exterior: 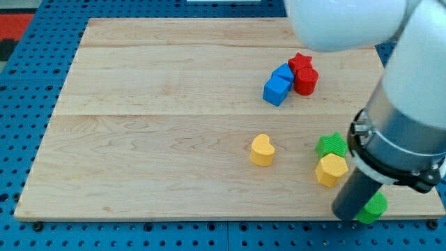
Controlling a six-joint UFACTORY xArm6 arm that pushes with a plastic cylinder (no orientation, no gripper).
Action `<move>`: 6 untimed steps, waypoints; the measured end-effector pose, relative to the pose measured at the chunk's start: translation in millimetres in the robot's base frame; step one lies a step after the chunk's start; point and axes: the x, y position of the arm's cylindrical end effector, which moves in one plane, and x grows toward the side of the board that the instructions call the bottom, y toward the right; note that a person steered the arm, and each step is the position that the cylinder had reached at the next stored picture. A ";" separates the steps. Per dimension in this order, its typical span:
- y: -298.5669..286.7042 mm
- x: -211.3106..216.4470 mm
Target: Slide the green circle to the bottom center
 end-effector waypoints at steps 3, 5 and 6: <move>57.8 -44.0; 131.8 0.6; 132.0 3.1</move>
